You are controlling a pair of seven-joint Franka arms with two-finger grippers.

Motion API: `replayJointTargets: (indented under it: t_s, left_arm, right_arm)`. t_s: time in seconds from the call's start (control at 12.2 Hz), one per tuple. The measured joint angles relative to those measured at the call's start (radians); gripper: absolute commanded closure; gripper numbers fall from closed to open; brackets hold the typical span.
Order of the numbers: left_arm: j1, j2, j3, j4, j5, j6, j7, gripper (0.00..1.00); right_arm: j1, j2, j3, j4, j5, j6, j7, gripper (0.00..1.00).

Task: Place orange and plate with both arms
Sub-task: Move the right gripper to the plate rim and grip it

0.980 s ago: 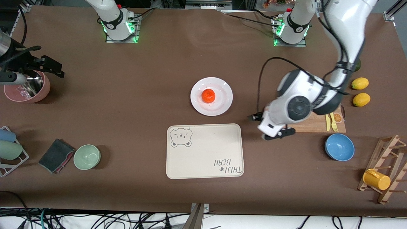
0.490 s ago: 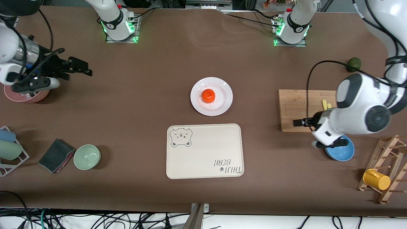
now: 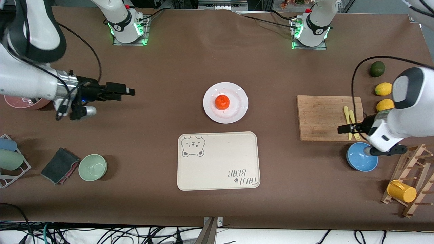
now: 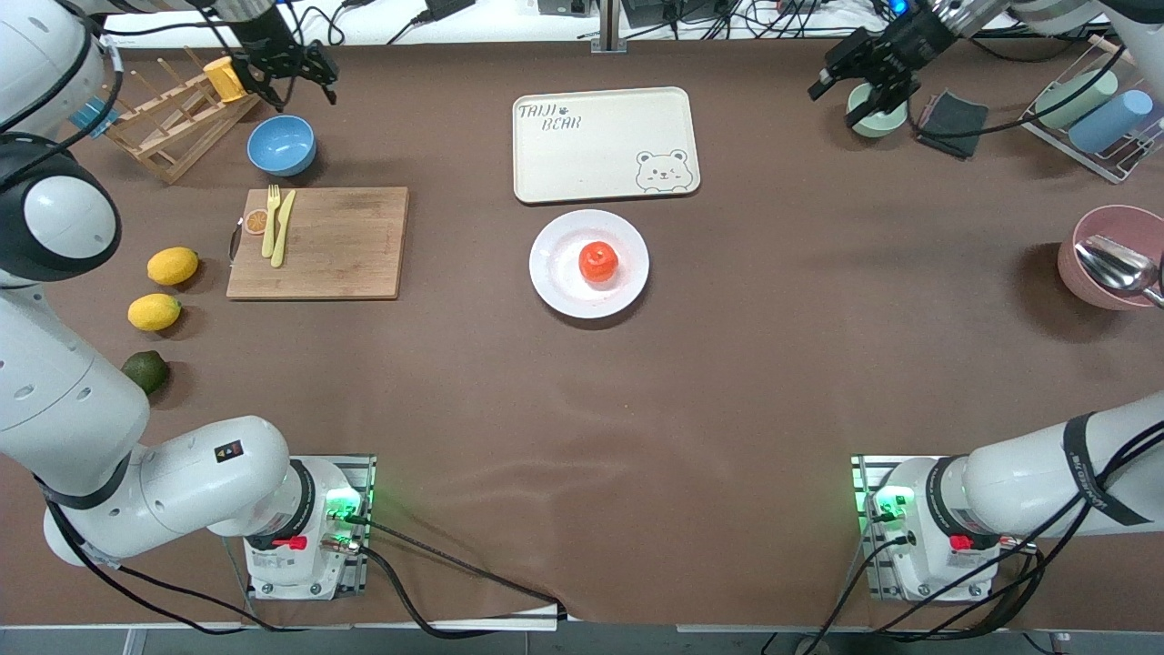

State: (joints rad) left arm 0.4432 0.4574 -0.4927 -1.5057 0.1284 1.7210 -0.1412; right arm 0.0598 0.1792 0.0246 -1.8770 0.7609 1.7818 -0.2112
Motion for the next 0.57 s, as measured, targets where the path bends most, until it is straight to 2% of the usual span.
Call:
replayJointTargets:
  t_s: [0.16,0.33,0.41,0.57]
  left_arm:
    - [0.050,-0.031,-0.005,0.005,0.000,-0.053,0.071,0.00]
    - [0.046,-0.079,0.011,0.018,-0.017,-0.079,0.089,0.00]
    - [-0.005,-0.120,0.074,0.020,-0.063,-0.083,0.088,0.00]
    - [-0.222,-0.211,0.326,0.019,-0.129,-0.093,0.121,0.00]
  right_arm:
    - [0.012,0.051,0.007,-0.065,0.117,0.089,-0.082,0.00]
    - [0.044,0.095,0.049,-0.120,0.217,0.206,-0.148,0.00]
    - [0.066,0.109,0.079,-0.148,0.258,0.285,-0.166,0.00]
    - [0.098,0.134,0.154,-0.188,0.322,0.427,-0.192,0.00]
